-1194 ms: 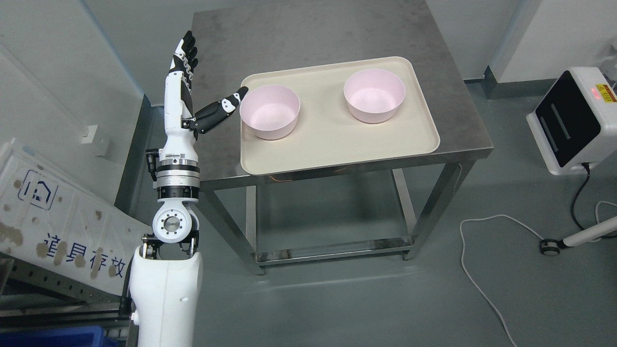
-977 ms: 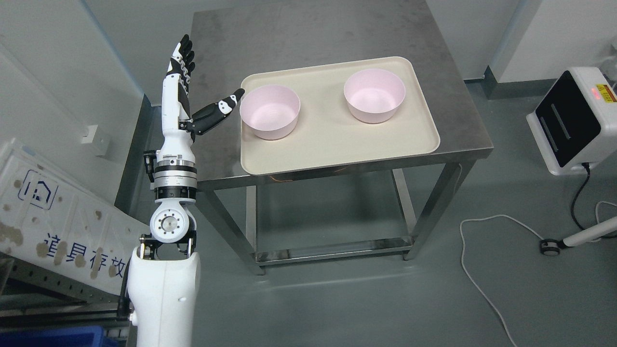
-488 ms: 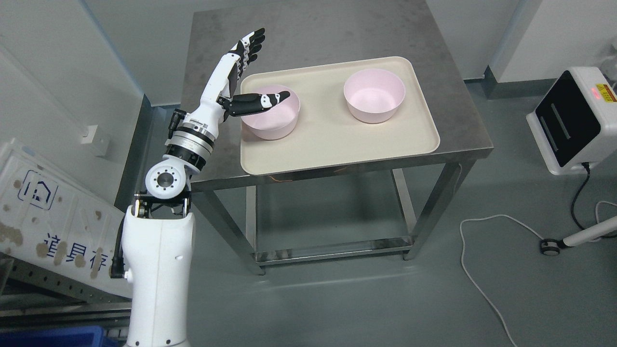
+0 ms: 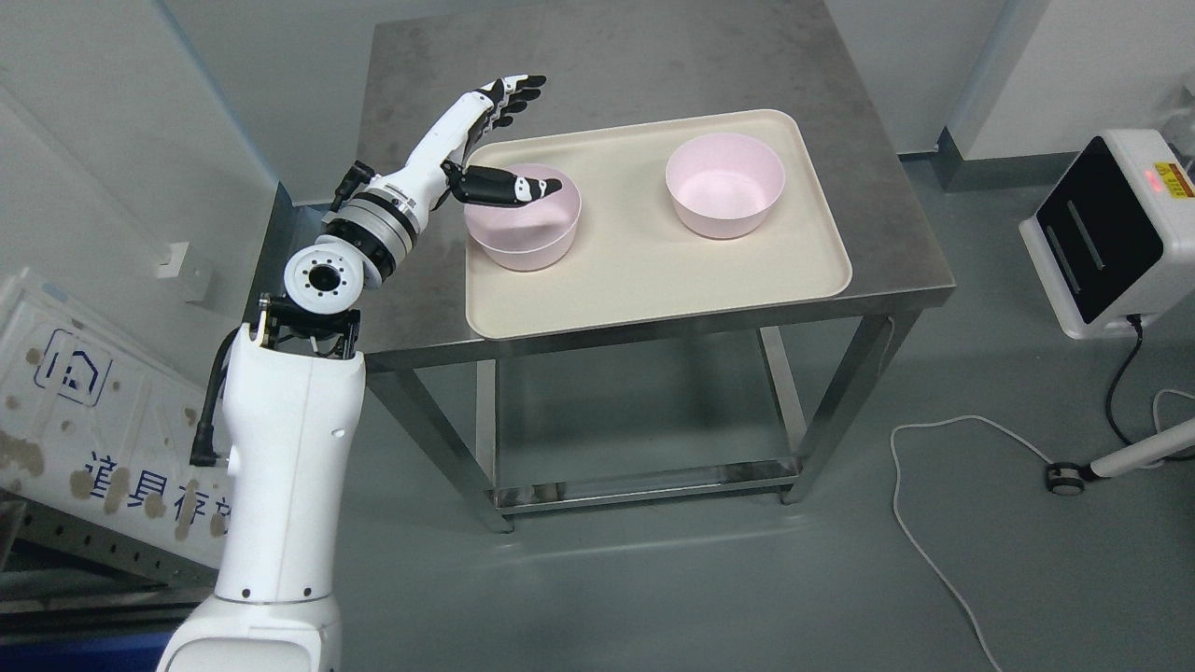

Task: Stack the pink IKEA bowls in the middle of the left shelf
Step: 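Reach the left hand toward the pink bowl nearer the robot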

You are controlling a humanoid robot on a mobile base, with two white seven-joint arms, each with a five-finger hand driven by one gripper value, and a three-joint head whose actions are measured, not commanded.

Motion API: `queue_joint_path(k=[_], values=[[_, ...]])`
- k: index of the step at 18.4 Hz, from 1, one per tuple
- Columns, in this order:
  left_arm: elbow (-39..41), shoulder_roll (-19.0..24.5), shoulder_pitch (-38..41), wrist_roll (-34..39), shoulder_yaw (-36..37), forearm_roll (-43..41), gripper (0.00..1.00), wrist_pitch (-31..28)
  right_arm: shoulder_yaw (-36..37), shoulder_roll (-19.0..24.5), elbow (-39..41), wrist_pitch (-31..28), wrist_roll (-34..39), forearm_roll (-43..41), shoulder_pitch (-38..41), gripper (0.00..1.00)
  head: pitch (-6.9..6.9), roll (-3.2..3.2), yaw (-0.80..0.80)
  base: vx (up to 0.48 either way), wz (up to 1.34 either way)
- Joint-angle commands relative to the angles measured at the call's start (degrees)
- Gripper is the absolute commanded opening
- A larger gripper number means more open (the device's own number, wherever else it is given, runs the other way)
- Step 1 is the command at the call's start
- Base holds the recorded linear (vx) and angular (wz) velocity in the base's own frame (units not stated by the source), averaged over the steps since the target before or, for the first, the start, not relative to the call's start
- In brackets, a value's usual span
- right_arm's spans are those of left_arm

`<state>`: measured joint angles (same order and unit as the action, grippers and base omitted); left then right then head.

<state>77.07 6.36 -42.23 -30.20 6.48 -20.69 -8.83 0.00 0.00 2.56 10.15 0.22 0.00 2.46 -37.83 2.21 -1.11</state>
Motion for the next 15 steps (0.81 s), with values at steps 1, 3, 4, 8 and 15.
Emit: queue_joint_path(k=[1, 3, 4, 8, 15], values=[[-9.2, 3.3, -1.9, -0.7, 6.3, -6.2, 0.81, 0.6, 0.6, -1.0, 0.0, 0.0, 0.0, 0.4, 0.0, 1.00, 0.00, 0.00, 0.00, 0.000, 0.00], [-11.3, 2.9, -2.4, -0.6, 6.3, -9.7, 0.80, 2.8, 0.6, -1.0, 0.0, 0.0, 0.0, 0.4, 0.0, 1.00, 0.00, 0.00, 0.00, 0.000, 0.00], [-11.5, 2.9, -2.4, -0.6, 6.3, -10.9, 0.78, 3.8, 0.6, -1.0, 0.0, 0.0, 0.0, 0.4, 0.0, 1.00, 0.00, 0.00, 0.00, 0.000, 0.00], [-12.6, 3.0, -3.5, -0.5, 6.2, -13.4, 0.67, 5.1, 0.6, -1.0, 0.0, 0.0, 0.0, 0.4, 0.0, 1.00, 0.00, 0.00, 0.00, 0.000, 0.00], [-14.0, 2.9, -5.1, -0.4, 6.2, -19.6, 0.57, 8.0, 0.6, -1.0, 0.0, 0.0, 0.0, 0.4, 0.0, 1.00, 0.00, 0.00, 0.00, 0.000, 0.00]])
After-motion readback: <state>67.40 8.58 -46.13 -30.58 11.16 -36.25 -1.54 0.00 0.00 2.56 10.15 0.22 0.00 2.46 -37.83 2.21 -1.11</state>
